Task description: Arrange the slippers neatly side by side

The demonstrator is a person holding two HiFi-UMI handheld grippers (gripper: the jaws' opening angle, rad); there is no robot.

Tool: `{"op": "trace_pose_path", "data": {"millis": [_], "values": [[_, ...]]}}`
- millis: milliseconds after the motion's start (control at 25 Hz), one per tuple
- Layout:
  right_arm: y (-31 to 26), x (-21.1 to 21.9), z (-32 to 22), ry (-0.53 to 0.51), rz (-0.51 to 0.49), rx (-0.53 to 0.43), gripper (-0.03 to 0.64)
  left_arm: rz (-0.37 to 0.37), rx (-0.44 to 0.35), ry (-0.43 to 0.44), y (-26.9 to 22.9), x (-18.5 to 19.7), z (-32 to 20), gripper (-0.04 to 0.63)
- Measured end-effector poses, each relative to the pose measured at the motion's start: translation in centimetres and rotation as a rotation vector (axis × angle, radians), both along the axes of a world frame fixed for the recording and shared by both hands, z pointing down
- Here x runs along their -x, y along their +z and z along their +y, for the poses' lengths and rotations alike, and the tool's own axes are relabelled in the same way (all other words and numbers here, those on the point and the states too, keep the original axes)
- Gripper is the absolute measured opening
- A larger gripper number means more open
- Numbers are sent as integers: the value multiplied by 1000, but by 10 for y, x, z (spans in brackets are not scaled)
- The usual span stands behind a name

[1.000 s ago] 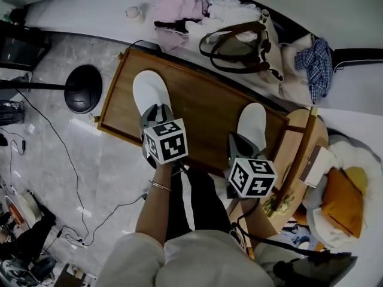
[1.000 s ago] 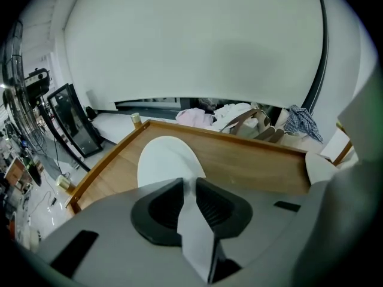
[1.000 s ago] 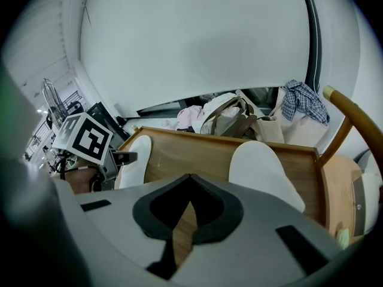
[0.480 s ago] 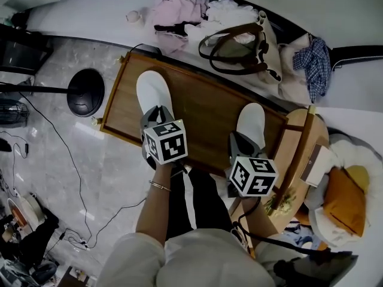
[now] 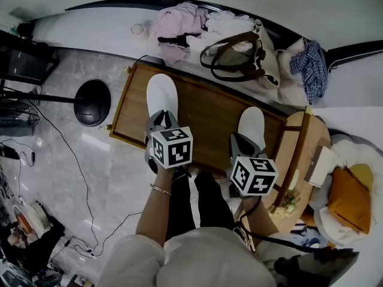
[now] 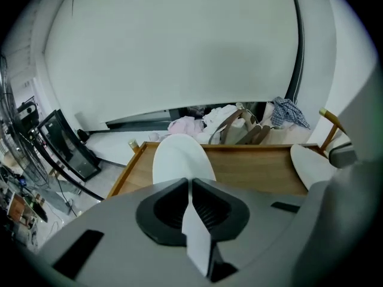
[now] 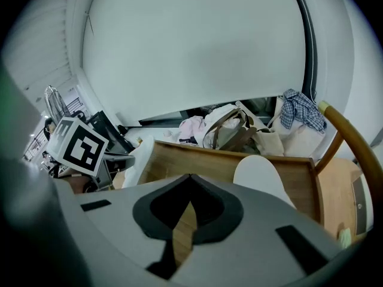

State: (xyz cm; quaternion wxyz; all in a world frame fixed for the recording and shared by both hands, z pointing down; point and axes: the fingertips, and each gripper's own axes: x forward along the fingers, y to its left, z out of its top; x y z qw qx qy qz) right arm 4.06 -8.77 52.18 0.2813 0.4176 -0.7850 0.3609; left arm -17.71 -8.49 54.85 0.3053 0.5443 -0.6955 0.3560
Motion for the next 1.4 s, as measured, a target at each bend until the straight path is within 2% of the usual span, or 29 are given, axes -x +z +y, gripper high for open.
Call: {"op": "trace_pose_path", "data": {"millis": [640, 1400], "values": [[-23, -14, 9, 104, 6, -52, 34, -15, -9, 188, -23, -23, -1, 32], [-3, -44, 30, 264, 37, -13, 34, -7, 46, 398, 7, -65, -5, 32]]}}
